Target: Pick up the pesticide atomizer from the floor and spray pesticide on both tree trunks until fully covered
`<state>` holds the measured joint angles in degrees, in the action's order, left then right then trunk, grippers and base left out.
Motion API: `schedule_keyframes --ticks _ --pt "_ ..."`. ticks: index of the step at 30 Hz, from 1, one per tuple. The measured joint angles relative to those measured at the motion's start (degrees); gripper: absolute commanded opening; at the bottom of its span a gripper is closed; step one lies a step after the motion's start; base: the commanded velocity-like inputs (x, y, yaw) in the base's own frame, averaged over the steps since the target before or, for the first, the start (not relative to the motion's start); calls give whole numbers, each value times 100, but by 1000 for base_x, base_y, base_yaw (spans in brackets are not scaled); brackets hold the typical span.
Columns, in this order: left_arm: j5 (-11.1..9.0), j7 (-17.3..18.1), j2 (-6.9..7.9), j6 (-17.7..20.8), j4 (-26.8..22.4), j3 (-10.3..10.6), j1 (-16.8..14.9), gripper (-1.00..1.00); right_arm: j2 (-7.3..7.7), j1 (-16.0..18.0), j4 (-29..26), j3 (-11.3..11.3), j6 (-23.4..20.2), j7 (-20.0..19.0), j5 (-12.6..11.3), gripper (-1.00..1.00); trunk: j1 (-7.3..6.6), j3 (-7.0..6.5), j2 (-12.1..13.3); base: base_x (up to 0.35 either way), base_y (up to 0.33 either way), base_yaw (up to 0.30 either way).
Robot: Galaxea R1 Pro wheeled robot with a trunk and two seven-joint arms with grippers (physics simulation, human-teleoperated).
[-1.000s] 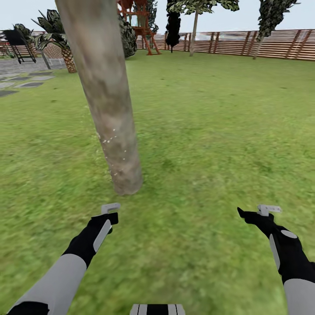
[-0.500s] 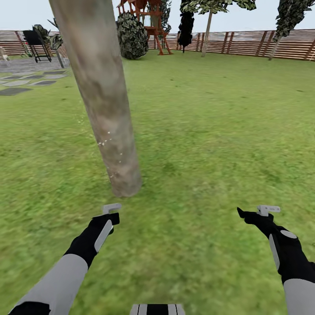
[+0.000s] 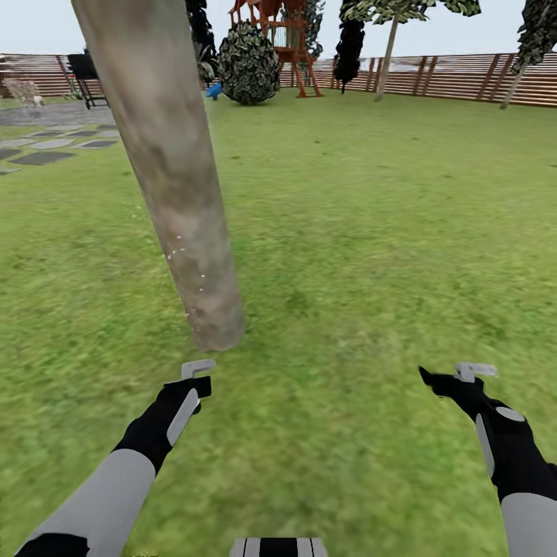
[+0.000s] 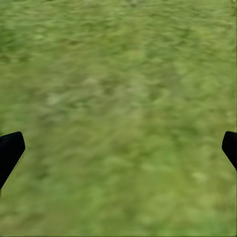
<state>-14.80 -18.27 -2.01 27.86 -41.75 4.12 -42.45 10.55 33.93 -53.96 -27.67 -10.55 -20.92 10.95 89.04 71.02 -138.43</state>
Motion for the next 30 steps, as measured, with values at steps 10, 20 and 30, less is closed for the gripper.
schedule_keyframes --ticks 10,20,30 --pt "0 2 -1 0 19 1 0 -100 -3 0 6 6 0 0 -5 100 0 0 0 96 -262 276" --pt "0 0 -60 -6 90 1 0 -100 -9 0 1 3 0 0 -5 100 0 0 0 88 -265 143" --pt "1 0 -62 -56 103 1 0 -100 -8 0 -14 -9 9 10 -8 100 0 0 0 76 -268 0"
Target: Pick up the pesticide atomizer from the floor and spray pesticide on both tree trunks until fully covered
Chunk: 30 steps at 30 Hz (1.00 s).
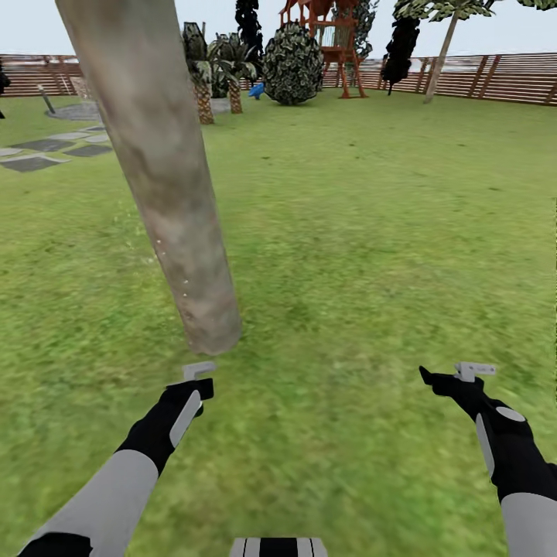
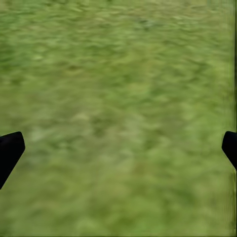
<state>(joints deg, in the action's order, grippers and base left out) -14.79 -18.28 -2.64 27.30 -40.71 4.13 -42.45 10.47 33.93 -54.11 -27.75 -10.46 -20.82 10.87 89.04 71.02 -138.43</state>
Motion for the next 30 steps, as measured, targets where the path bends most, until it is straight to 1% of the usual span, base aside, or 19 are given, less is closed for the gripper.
schedule_keyframes --ticks 3,7,16,20,26,30 --pt "0 0 0 -9 2 0 0 -100 9 0 -3 -2 0 -9 2 100 0 0 0 93 -268 60" --pt "-1 0 0 -11 2 0 0 -100 8 0 1 -2 0 -3 3 100 0 0 0 95 -205 240" --pt "-2 0 0 -15 2 -4 0 -100 8 0 5 -2 0 -1 3 100 0 0 0 30 -20 277" --pt "-1 0 0 -14 2 -6 0 -100 8 0 8 -2 0 -1 3 100 0 0 0 197 -71 278" --pt "-2 0 -5 -17 11 -1 0 -100 5 0 14 6 0 -1 9 100 0 0 0 107 -247 278" --pt "-3 0 -51 -21 11 -6 0 -100 -2 0 14 7 0 -2 7 100 0 0 0 5 -273 278"
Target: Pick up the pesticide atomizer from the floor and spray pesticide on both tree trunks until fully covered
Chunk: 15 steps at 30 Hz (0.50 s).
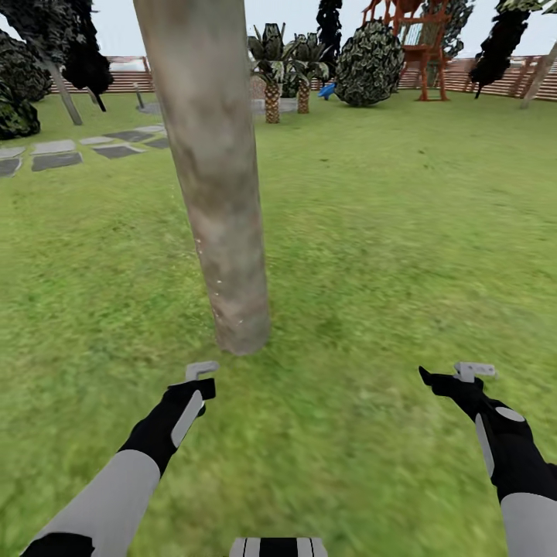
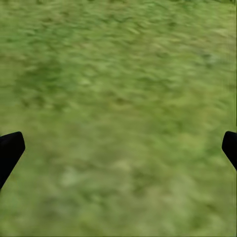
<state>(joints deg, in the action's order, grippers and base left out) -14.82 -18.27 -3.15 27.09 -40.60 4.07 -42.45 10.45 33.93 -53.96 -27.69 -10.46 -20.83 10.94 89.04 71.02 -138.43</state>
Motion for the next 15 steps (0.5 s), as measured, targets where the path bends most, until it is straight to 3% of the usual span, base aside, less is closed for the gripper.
schedule_keyframes --ticks 7,10,14,15 --pt "1 0 -31 -3 0 3 0 -100 -3 0 0 0 0 0 1 100 0 0 0 75 -272 233" --pt "-1 0 -59 -3 0 0 0 -100 2 0 -8 -4 0 -1 -4 100 0 0 0 113 -102 -18" --pt "3 4 -71 -30 -9 3 89 -100 9 0 -5 -8 0 0 2 100 0 0 0 12 -10 -236" --pt "7 8 -71 -187 -16 4 138 -100 10 0 -7 -7 0 0 3 100 0 0 0 2 -1 -123"
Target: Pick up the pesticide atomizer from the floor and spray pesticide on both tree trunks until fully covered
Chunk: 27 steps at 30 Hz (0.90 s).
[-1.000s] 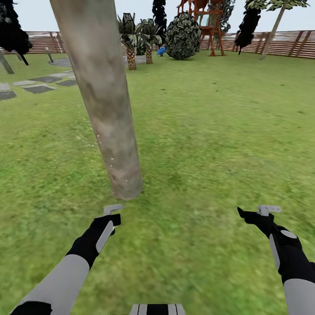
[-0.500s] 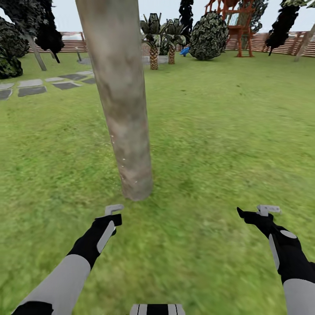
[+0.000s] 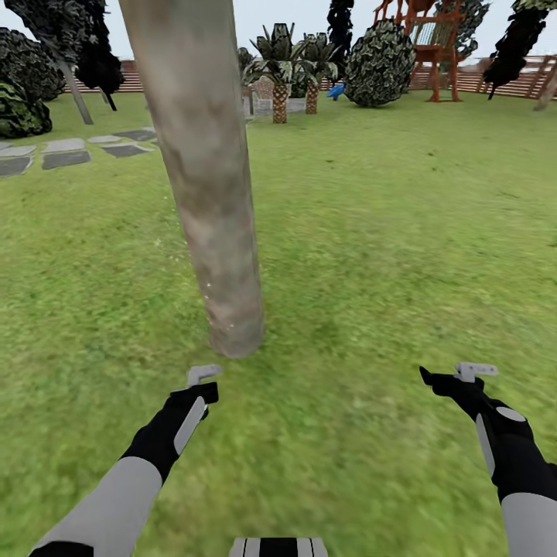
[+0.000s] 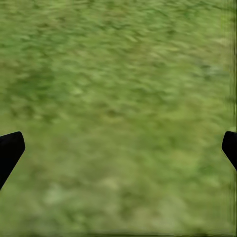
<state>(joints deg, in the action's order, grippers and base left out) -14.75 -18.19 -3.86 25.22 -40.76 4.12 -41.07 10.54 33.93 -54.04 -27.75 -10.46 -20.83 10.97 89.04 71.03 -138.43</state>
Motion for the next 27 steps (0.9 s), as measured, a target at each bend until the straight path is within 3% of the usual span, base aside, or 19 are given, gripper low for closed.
schedule_keyframes --ticks 3,4,6,7,9,13,17,20,22,27 --pt "21 9 -3 -419 -40 104 50 -100 -8 0 0 0 0 10 0 100 0 0 0 0 0 -30" --pt "29 1 -25 -438 -150 269 38 -100 -9 0 4 4 0 15 1 100 0 -1 0 0 0 -3" --pt "44 -10 -72 -287 -521 372 23 -100 -11 0 6 6 0 15 1 100 -1 -1 0 0 0 -1" --pt "46 -11 -76 -83 -753 385 21 -100 -8 0 1 5 0 12 1 100 -1 -1 0 0 0 0" --pt "63 -20 -73 708 -1637 397 13 -100 3 0 -18 -1 0 2 1 100 -1 -2 -1 0 0 0" --pt "23 -59 -89 1627 -2444 398 -38 -100 9 0 -28 -2 0 0 1 100 -1 -24 0 0 0 0" --pt "27 -69 -39 2005 -2686 355 -50 -100 17 0 -28 -10 0 0 1 100 0 -59 0 0 0 0" --pt "45 -63 30 2450 -2966 70 -129 -100 18 0 -23 -11 0 0 1 100 -1 -86 0 0 0 0" --pt "13 -62 34 2679 -3035 12 -263 -100 18 0 -21 -11 0 0 1 100 0 -103 0 0 0 0" --pt "-8 -61 -125 3131 -3158 38 -769 -100 18 0 -26 -11 0 0 -3 100 0 -136 0 0 0 0"
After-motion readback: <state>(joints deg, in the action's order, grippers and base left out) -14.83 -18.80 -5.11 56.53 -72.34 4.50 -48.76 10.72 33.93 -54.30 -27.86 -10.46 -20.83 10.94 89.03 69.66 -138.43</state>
